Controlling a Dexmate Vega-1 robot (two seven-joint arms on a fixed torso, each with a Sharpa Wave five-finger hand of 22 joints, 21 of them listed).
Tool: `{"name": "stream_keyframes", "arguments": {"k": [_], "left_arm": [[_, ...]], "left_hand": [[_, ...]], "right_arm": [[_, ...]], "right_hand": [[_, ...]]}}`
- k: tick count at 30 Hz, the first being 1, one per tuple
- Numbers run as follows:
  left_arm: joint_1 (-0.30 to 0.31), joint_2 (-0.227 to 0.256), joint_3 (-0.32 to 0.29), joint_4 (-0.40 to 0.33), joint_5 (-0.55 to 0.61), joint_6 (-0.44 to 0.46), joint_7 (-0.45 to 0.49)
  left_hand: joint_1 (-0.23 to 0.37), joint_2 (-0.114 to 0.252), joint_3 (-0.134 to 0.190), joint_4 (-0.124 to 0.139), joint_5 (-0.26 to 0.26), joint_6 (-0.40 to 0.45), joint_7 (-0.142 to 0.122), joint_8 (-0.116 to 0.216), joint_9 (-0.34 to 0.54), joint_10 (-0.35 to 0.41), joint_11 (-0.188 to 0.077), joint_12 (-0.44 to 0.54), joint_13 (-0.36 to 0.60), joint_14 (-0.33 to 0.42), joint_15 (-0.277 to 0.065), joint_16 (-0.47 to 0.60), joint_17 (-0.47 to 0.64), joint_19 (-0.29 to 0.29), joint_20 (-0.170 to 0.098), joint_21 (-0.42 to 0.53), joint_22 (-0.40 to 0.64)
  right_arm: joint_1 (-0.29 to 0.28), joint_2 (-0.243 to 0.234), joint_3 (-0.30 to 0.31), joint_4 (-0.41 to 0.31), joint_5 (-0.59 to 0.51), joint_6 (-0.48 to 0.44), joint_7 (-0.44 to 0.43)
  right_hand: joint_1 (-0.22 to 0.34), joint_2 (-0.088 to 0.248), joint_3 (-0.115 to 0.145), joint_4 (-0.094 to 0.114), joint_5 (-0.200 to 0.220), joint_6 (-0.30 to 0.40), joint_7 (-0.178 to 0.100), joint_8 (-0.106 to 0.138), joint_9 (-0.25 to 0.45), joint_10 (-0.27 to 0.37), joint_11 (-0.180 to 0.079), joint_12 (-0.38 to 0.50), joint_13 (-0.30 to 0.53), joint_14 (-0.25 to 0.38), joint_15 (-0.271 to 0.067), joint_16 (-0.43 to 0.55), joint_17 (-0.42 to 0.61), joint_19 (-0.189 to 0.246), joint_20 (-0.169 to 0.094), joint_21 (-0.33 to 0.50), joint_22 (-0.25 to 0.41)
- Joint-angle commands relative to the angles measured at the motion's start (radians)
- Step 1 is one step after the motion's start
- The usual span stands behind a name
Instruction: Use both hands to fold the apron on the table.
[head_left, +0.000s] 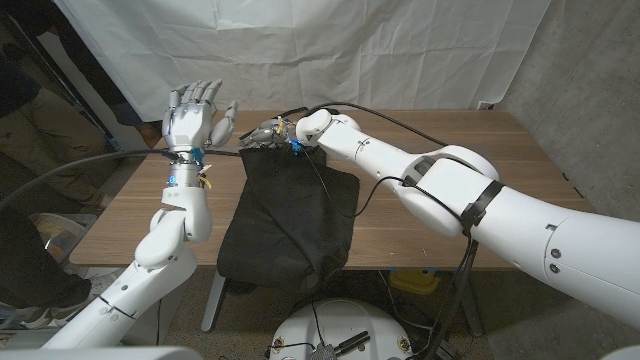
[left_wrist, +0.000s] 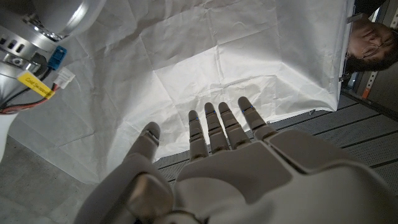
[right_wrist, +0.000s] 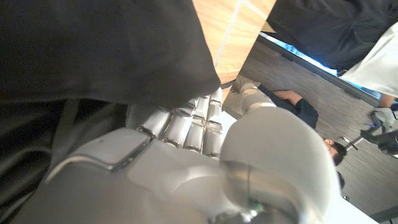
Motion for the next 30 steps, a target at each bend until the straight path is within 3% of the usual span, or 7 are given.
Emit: {"name": "stream_keyframes", "arguments": {"k": [1,4,6,11,17,23,30], "left_arm": [[-0.014,-0.031,-0.009,0.03,-0.013,-0.074,0.046],[-0.02,-0.032,-0.006,0.04,-0.026,-0.097,0.048],[-0.024,-0.03,-0.004,0.044,-0.032,-0.108,0.041],[-0.035,-0.035,0.006,0.059,-0.045,-0.127,0.041],[-0.051,-0.035,0.017,0.076,-0.065,-0.149,0.027],[-0.069,-0.029,0.027,0.091,-0.075,-0.167,0.021],[-0.079,-0.021,0.034,0.099,-0.082,-0.181,0.022]], "left_hand": [[-0.01,0.003,0.003,0.007,0.001,-0.001,0.004,0.009,0.003,-0.013,0.0,-0.005,0.001,-0.007,-0.012,-0.003,0.001,0.003,-0.002,-0.002,0.0],[-0.011,0.005,0.004,0.008,0.001,-0.003,0.005,0.008,0.002,-0.015,-0.002,-0.006,0.001,-0.009,-0.012,-0.004,0.0,0.003,-0.002,-0.003,0.0],[-0.011,0.006,0.004,0.009,0.002,-0.005,0.005,0.008,0.002,-0.016,-0.001,-0.007,0.0,-0.011,-0.013,-0.006,-0.001,0.004,-0.002,-0.003,0.0],[-0.013,0.007,0.005,0.009,0.002,-0.012,0.002,0.007,0.002,-0.02,-0.002,-0.009,-0.002,-0.018,-0.013,-0.009,-0.004,0.001,-0.004,-0.004,-0.001],[-0.014,0.007,0.005,0.009,0.002,-0.017,-0.001,0.007,0.002,-0.021,-0.002,-0.01,-0.003,-0.02,-0.012,-0.01,-0.005,0.001,-0.005,-0.005,-0.002],[-0.015,0.007,0.005,0.009,0.002,-0.019,0.0,0.008,0.002,-0.022,-0.002,-0.011,-0.005,-0.021,-0.012,-0.011,-0.007,-0.001,-0.007,-0.006,-0.003],[-0.017,0.007,0.005,0.01,0.001,-0.02,0.001,0.009,0.001,-0.023,-0.001,-0.012,-0.006,-0.022,-0.013,-0.011,-0.009,-0.004,-0.009,-0.008,-0.004]], "right_arm": [[0.024,0.059,0.08,0.2,0.128,0.058,0.042],[0.001,0.038,0.059,0.149,0.151,0.027,0.053],[-0.005,0.029,0.045,0.132,0.159,0.022,0.065],[0.026,0.037,0.029,0.192,0.171,0.082,0.059],[0.007,-0.019,0.076,0.163,0.175,0.215,0.183],[-0.121,-0.157,0.106,-0.195,0.144,0.091,0.132],[-0.203,-0.266,0.104,-0.456,0.1,-0.027,0.004]], "right_hand": [[-0.174,-0.016,-0.059,0.092,0.002,-0.052,0.04,-0.012,-0.016,-0.036,0.04,-0.07,-0.04,-0.049,0.065,-0.041,-0.053,0.004,0.041,-0.053,0.002],[-0.295,-0.034,-0.109,0.139,0.013,-0.124,0.059,-0.019,-0.029,-0.076,0.065,-0.135,-0.066,-0.122,0.108,-0.076,-0.097,-0.022,0.075,-0.118,0.002],[-0.339,-0.032,-0.125,0.143,0.019,-0.166,0.061,-0.02,-0.035,-0.109,0.065,-0.174,-0.073,-0.166,0.119,-0.091,-0.119,-0.053,0.081,-0.161,0.003],[-0.372,-0.018,-0.131,0.123,0.024,-0.247,0.019,-0.02,-0.041,-0.184,0.05,-0.239,-0.076,-0.288,0.155,-0.111,-0.158,-0.157,0.118,-0.257,0.005],[-0.335,-0.006,-0.111,0.085,0.024,-0.248,-0.018,-0.013,-0.042,-0.196,0.022,-0.247,-0.075,-0.31,0.154,-0.103,-0.169,-0.19,0.156,-0.29,0.007],[-0.323,-0.004,-0.106,0.066,0.019,-0.255,-0.051,-0.013,-0.043,-0.217,-0.018,-0.256,-0.074,-0.333,0.152,-0.099,-0.171,-0.205,0.184,-0.31,0.007],[-0.304,0.003,-0.095,0.046,0.019,-0.256,-0.064,-0.01,-0.043,-0.213,-0.034,-0.254,-0.073,-0.343,0.147,-0.095,-0.174,-0.211,0.196,-0.323,0.007]]}}
